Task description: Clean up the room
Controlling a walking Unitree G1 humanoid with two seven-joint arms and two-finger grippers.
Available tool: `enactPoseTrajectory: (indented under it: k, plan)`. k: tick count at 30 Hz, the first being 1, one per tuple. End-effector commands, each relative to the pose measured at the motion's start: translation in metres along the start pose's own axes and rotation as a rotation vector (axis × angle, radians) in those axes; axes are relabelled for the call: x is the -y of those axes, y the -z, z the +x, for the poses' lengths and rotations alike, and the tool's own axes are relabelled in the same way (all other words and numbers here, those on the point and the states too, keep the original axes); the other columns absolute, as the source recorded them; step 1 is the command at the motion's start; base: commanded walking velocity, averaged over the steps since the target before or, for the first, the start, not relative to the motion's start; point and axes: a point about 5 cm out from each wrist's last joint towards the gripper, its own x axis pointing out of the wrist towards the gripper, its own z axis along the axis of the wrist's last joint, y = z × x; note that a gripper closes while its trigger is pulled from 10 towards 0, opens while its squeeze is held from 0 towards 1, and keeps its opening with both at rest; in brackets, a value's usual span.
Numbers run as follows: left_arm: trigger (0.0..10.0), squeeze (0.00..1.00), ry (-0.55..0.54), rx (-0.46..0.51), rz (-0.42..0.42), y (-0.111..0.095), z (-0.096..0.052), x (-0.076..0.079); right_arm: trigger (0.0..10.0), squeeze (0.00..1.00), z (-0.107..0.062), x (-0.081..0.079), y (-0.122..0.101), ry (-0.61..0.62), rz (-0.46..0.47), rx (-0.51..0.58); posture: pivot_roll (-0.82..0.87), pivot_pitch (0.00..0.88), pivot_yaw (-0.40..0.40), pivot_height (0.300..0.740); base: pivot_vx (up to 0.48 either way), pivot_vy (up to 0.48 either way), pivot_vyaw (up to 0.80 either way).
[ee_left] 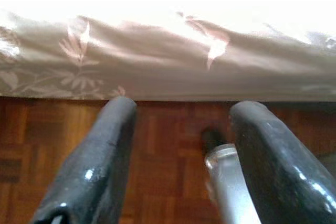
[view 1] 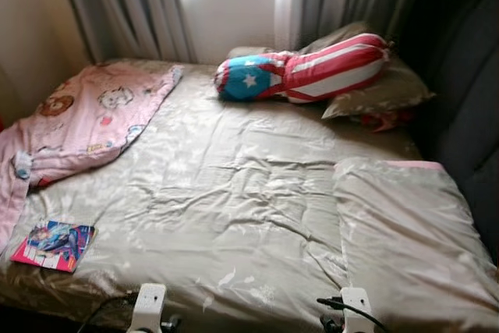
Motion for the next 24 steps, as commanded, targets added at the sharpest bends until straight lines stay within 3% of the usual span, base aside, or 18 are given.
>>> enactPoseTrajectory:
  k: [1,24]
  plan:
    - [10.0,0.00,-0.022,-0.021,0.030,0.0037,-0.0022,-0.0099,10.0,0.00,0.0016,-0.0097,-0.0048,-0.025,0.005,0.014,-0.04,0.000,0.013,0.740,0.000,0.476,0.00]
    - [10.0,0.00,-0.027,-0.016,0.031,0.0011,-0.0018,-0.0116,10.0,0.00,0.0022,-0.0116,-0.0076,-0.032,-0.016,0.015,-0.02,0.000,0.012,0.740,0.000,0.476,0.00]
